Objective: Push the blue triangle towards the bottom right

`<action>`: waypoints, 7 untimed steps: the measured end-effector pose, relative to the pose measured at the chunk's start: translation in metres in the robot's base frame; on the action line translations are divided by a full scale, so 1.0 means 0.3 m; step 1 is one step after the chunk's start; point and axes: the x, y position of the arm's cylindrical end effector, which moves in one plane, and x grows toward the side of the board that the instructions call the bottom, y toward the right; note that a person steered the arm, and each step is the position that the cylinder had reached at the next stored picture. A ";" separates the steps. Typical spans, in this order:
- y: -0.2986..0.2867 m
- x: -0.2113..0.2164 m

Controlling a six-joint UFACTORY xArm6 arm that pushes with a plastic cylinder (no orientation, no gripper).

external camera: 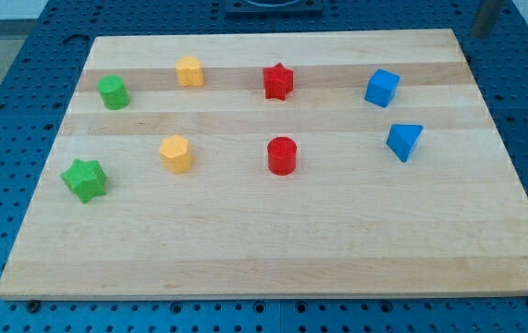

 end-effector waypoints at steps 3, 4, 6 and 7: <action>-0.148 0.604; -0.352 0.608; -0.532 0.690; -0.500 0.773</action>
